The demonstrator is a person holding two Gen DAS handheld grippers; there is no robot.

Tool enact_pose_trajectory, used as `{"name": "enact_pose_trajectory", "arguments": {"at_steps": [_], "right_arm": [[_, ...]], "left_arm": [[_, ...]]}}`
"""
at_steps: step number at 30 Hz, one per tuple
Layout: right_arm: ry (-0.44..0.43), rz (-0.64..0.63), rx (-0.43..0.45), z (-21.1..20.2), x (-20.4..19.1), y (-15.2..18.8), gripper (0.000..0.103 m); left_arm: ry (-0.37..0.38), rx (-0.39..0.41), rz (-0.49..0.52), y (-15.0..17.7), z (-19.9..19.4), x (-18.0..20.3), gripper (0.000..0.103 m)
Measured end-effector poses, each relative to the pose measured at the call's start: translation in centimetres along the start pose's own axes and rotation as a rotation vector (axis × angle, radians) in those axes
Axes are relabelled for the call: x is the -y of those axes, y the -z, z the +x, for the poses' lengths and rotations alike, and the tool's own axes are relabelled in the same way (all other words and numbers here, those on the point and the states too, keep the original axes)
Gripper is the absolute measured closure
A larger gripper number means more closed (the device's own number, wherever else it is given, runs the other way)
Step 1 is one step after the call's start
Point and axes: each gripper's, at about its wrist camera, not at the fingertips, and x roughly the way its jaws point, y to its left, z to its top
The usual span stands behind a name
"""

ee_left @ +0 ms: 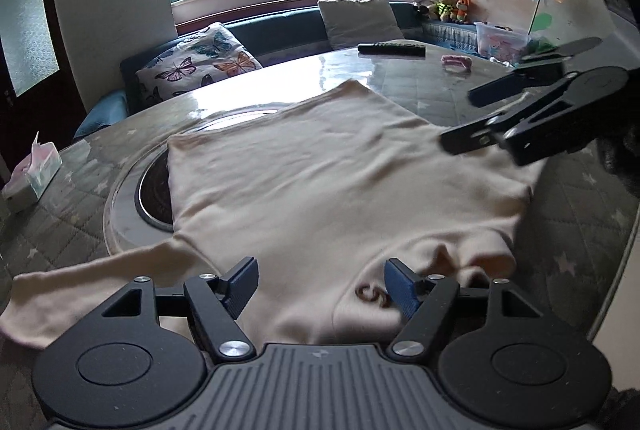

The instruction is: Fold clothes

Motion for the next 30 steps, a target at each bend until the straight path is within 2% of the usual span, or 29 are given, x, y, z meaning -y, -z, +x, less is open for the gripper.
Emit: {"name": "enact_pose_trajectory", "arguments": {"at_steps": [9,16,23,30], "right_arm": [[-0.072,-0.134,-0.025,1.2,-5.1,1.0,0.026],[-0.090,-0.196,-0.062,1.5,-6.4,2.3,0.024],[-0.096,-0.181,-0.028,1.5,-6.7,1.1,0.023],[-0.127,-0.192,-0.053,2.2,-7.4,1.7,0.023]], "left_arm": [[0.012,-0.004,-0.003,1.1,-0.9,-0.2,0.030],[0.018,0.027,-0.025,1.0,-2.3,-1.1,0.028],[-0.038,0.058,-0.075,0.6,-3.2,-3.0,0.028],[-0.096,0.034,-0.108,1.4,-3.3,-4.7,0.028]]}}
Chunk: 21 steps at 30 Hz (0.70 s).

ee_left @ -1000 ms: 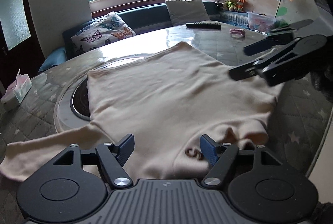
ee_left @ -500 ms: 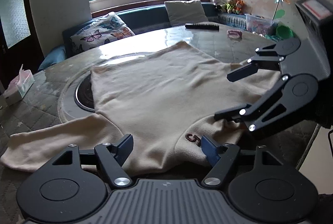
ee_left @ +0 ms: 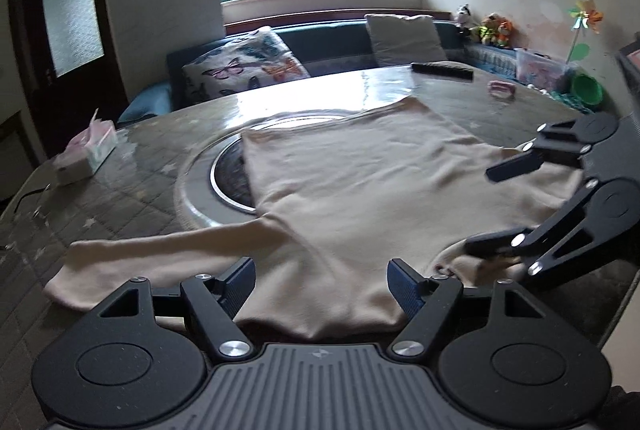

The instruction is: Fold clothes

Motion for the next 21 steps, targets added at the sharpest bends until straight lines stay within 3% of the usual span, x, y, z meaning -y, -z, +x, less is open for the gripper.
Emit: {"name": "enact_pose_trajectory", "arguments": {"at_steps": [9,21], "right_arm": [[-0.051,0.001,0.039,0.6,-1.0,-1.7,0.022],[-0.091,0.002,0.010,1.5,-1.7,-1.5,0.019]], "left_arm": [[-0.092,-0.028,-0.092,0.4,1.3,-3.0,0.028],[-0.193,-0.077,-0.271,1.0,3.1,-10.3,0.028]]}}
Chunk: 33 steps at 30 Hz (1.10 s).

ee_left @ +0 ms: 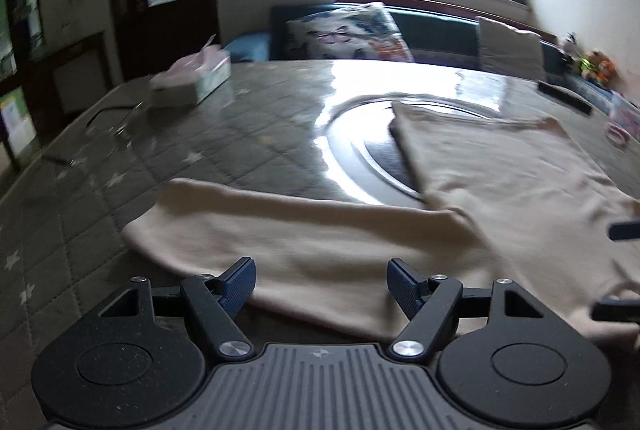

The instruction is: Fold clothes

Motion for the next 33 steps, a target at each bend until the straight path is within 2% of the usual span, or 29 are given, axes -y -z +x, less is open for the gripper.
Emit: {"name": "enact_pose_trajectory", "arguments": {"at_steps": [12,17,20,25,27,28,32,33], "right_arm": [[-0.008,0.019,-0.003,0.3,0.3,0.0,0.017],[-0.003,0.018,-0.002,0.3,0.2,-0.1,0.016],[-0.002,0.014,-0.001,0.3,0.1,-0.2,0.016],[-0.006,0.008,0.005,0.2,-0.2,-0.3,0.016],[-0.006,0.007,0.004,0.3,-0.3,-0.3,0.016],[-0.007,0.011,0.003,0.3,-0.3,-0.3,0.016],[-0.004,0.014,0.006,0.2,-0.3,-0.3,0.016],[-0.004,0.014,0.006,0.2,-0.3,-0.3,0.016]], "left_arm": [[-0.144,0.002,-0.131,-1.7,1.9,-5.3,0.029],[-0.171,0.028,-0.214,-1.6,0.6,-6.0,0.029],[-0.179,0.040,-0.254,-1.1,-0.1,-6.3,0.033],[-0.216,0.034,-0.327,-0.7,0.1,-7.3,0.052],[-0.216,0.030,-0.331,-0.9,0.2,-7.6,0.054],[-0.218,0.030,-0.334,-1.0,0.2,-7.6,0.066],[-0.219,0.036,-0.339,-1.1,0.4,-7.8,0.092],[-0.211,0.038,-0.346,-1.1,0.4,-7.9,0.096]]}}
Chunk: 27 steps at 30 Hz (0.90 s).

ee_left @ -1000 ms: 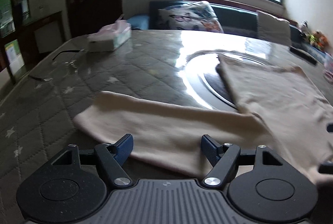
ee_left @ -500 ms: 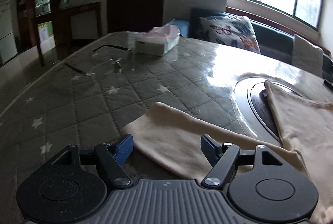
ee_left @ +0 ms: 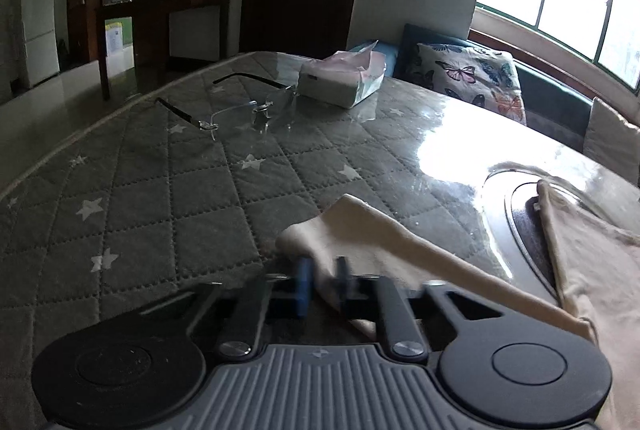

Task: Fold clothes
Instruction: 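Close the left gripper on the sleeve cuff and lift it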

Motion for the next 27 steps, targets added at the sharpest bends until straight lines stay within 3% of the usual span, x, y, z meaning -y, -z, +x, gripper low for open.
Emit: {"name": "enact_pose_trajectory", "arguments": {"at_steps": [3,7,16,23,27], "right_arm": [[0.002,0.001,0.003,-0.2,0.0,-0.1,0.016],[0.000,0.020,0.014,-0.6,0.3,-0.2,0.017],[0.012,0.106,0.040,-1.8,2.2,-0.3,0.019],[0.055,0.177,0.047,-2.9,4.3,0.7,0.019],[0.068,0.224,0.053,-3.4,5.5,1.4,0.020]], "left_arm": [[0.012,0.038,-0.010,-0.4,-1.0,0.1,0.100],[0.090,0.110,0.032,-1.4,-3.9,1.9,0.100],[0.383,0.221,0.199,-2.6,-10.6,10.4,0.101],[0.577,0.214,0.342,-1.2,-13.1,17.6,0.101],[0.667,0.168,0.416,0.3,-13.5,20.7,0.100]]}}
